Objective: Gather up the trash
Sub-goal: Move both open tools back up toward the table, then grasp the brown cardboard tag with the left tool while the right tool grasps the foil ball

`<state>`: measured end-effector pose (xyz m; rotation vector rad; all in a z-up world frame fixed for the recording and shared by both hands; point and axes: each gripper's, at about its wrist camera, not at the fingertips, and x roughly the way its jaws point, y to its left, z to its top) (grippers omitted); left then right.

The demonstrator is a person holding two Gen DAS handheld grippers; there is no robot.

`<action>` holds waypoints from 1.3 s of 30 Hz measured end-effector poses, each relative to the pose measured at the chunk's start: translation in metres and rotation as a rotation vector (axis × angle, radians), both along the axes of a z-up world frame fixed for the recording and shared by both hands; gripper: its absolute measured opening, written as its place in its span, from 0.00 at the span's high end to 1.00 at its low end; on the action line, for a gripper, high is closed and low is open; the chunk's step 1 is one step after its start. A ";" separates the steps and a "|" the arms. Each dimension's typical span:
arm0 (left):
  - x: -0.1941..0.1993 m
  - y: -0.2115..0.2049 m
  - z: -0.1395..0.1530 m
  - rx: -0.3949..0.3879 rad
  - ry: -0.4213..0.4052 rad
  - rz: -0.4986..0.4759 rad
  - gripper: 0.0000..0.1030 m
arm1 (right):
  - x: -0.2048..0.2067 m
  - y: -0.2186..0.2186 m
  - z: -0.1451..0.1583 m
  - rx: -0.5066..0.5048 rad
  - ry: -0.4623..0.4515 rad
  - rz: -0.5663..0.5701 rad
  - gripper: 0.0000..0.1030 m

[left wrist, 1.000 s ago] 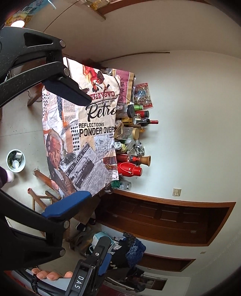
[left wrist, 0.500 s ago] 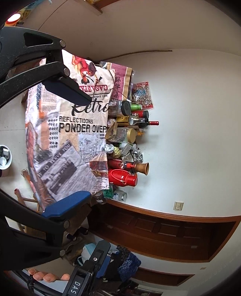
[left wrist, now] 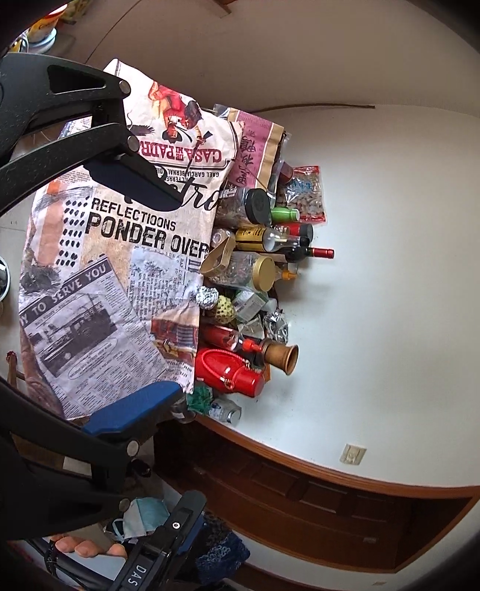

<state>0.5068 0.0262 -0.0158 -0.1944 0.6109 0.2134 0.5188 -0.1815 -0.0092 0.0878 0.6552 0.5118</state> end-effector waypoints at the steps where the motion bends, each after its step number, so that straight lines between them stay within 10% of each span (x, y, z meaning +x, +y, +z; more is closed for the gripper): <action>1: 0.006 0.002 -0.002 0.002 0.006 0.003 0.09 | 0.007 0.004 -0.002 -0.004 0.006 0.004 0.17; 19: 0.176 0.120 -0.056 -0.102 0.148 -0.120 0.09 | 0.148 0.106 -0.060 -0.030 0.202 -0.080 0.17; 39: 0.341 0.183 -0.252 -0.530 0.407 -0.110 0.10 | 0.260 0.163 -0.212 -0.017 0.512 -0.062 0.30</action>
